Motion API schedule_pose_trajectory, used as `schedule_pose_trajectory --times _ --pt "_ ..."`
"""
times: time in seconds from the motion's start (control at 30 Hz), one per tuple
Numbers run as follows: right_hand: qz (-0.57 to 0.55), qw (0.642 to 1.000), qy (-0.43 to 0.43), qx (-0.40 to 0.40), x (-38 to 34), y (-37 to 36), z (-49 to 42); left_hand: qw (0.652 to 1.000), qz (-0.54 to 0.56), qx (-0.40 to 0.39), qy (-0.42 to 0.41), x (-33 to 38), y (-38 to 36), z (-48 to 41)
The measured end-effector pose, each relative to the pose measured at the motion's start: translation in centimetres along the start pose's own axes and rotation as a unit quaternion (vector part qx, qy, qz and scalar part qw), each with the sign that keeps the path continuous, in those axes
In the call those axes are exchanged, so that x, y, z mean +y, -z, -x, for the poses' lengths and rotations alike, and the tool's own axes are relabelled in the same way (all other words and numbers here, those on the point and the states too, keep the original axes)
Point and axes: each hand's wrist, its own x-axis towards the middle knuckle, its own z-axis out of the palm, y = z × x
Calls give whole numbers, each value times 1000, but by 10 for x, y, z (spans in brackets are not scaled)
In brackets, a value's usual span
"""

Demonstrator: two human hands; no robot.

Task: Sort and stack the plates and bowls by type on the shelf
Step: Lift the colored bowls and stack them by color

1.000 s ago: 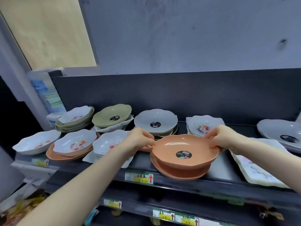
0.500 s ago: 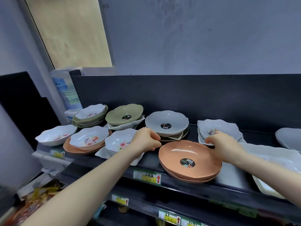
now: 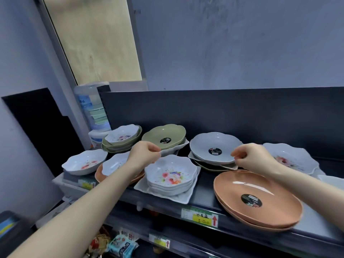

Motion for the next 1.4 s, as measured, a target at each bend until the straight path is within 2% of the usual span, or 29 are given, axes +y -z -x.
schedule_pose_trajectory --times 0.2,0.3,0.47,0.53,0.63,0.8,0.93,1.0,1.07,1.13,1.23,1.27,1.4 --pt "-29 999 -29 21 -40 -20 -24 997 -58 9 -46 -25 32 -50" --pt "-37 998 -43 42 -60 -30 -34 987 -128 1 -93 -34 42 -74" --pt "-25 997 -48 60 -91 -46 -42 936 -262 -104 -209 -45 44 -103" --pt "-28 996 -54 66 -99 -54 -45 917 -282 -145 -243 -48 41 -110" --pt "-33 995 -72 68 -107 -64 -47 894 -289 -163 -301 -53 38 -120" --pt "-28 992 -96 82 -121 -71 -45 857 -296 -135 -399 -65 34 -132" --pt "-18 990 -114 85 -134 -79 -44 848 -227 -38 -478 -68 33 -136" --pt "-60 985 -141 79 -140 -83 -46 846 -206 13 -492 -65 34 -137" --pt "-181 963 -185 77 -147 -87 -50 841 -186 53 -504 -61 37 -138" --pt "-308 920 -235 67 -154 -88 -55 830 -174 76 -525 -56 41 -137" --pt "-424 857 -290 35 -164 -86 -63 803 -166 82 -567 -55 43 -130" --pt "-446 844 -296 31 -165 -87 -65 795 -163 80 -579 -55 43 -127" --pt "-445 839 -307 61 -160 -90 -67 775 -144 86 -610 -52 41 -116"
